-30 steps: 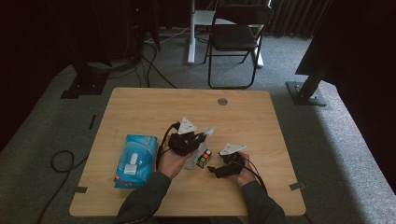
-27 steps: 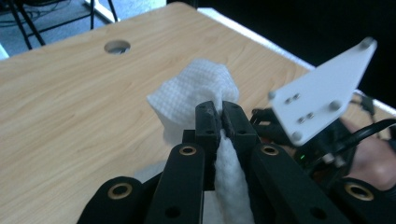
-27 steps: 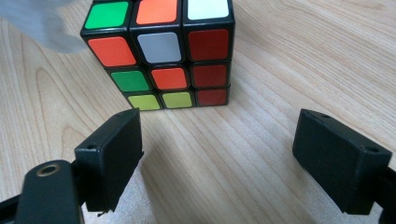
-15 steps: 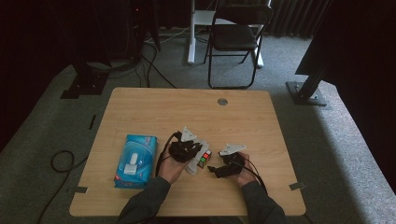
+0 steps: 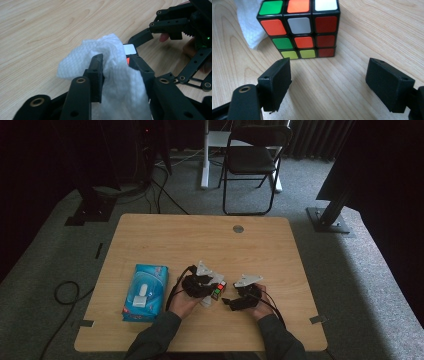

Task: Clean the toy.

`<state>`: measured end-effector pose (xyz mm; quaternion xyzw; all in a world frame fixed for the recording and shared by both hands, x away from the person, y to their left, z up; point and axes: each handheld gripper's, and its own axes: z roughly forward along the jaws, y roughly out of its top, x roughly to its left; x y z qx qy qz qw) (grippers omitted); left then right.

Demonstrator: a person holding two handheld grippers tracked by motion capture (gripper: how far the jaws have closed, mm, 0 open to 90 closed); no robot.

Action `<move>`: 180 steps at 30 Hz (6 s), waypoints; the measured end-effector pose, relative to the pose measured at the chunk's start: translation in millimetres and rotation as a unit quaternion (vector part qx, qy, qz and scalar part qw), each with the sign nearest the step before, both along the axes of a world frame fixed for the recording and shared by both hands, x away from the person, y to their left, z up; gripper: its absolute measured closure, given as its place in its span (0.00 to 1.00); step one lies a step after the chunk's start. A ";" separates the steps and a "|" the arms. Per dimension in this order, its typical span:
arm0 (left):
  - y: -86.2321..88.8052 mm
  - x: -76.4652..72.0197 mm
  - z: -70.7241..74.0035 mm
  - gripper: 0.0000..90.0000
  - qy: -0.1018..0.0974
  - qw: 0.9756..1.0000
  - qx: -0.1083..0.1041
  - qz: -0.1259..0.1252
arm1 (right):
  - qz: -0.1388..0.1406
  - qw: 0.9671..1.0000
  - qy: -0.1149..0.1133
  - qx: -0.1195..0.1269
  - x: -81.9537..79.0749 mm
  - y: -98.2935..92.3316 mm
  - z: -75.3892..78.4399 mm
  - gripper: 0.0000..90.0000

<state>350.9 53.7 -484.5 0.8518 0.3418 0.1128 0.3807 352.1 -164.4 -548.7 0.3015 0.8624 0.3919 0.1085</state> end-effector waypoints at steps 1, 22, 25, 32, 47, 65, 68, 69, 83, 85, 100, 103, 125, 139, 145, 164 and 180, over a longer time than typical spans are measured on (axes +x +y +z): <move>0.0 0.0 0.0 0.71 0.000 1.000 0.000 0.000 | 0.000 1.000 0.000 0.000 0.0 0.0 0.0 0.22; 6.7 2.9 -3.3 0.78 0.002 1.000 -0.021 0.003 | -0.005 1.000 -0.021 0.013 -1.1 29.4 1.7 0.26; 5.1 1.1 -2.9 0.82 -0.008 1.000 -0.011 0.006 | -0.001 1.000 -0.023 0.011 -1.2 29.6 1.7 0.28; 7.0 -4.6 -0.2 0.67 -0.051 0.998 -0.017 0.011 | -0.001 1.000 -0.019 0.013 -1.0 29.2 1.6 0.28; 13.3 3.1 -11.5 0.79 -0.031 0.999 -0.029 0.017 | 0.008 1.000 -0.022 0.011 -2.6 30.6 1.5 0.36; 21.9 -6.6 -7.9 0.95 -0.048 0.998 -0.003 0.033 | 0.010 0.999 -0.033 0.003 -4.9 32.3 1.8 0.37; 24.0 -6.3 -8.6 0.95 -0.046 0.998 0.001 0.037 | 0.010 0.999 -0.033 0.003 -5.0 32.4 1.7 0.37; 23.9 -6.0 -8.5 0.95 -0.044 0.998 0.001 0.038 | 0.010 0.999 -0.033 0.003 -5.1 32.4 1.8 0.37; 8.3 -13.7 -7.3 0.96 -0.026 0.999 -0.025 -0.020 | 0.011 0.999 -0.037 0.001 -5.2 32.9 1.7 0.37; 6.6 -14.5 -8.1 0.96 -0.026 0.999 -0.029 -0.030 | 0.011 0.999 -0.038 0.000 -5.1 32.8 1.7 0.37; 1.3 -12.5 -7.1 0.95 -0.038 0.998 -0.013 -0.043 | 0.012 0.999 -0.041 -0.001 -5.5 33.2 1.6 0.38; 2.9 -9.3 -6.2 0.95 -0.046 0.998 0.000 -0.032 | 0.012 0.999 -0.040 -0.002 -5.9 33.2 1.7 0.38; 2.8 11.3 -4.6 0.95 -0.039 0.999 0.004 0.001 | 0.013 0.999 -0.043 -0.003 -6.2 33.5 1.5 0.38; -22.0 5.6 -5.1 0.95 -0.037 0.998 0.001 -0.053 | 0.015 0.999 -0.044 -0.004 -6.2 33.4 1.5 0.38; -18.1 6.6 -5.8 0.95 -0.036 0.998 -0.003 -0.056 | 0.018 0.999 -0.045 -0.004 -7.0 33.5 1.5 0.38; 21.1 17.1 -17.7 0.96 -0.015 0.998 0.014 0.055 | 0.021 0.999 -0.034 -0.001 -7.0 30.7 1.4 0.35; 20.1 0.6 -28.9 0.95 0.005 0.999 0.005 0.041 | -0.006 0.999 -0.040 0.003 -3.6 16.8 6.6 0.28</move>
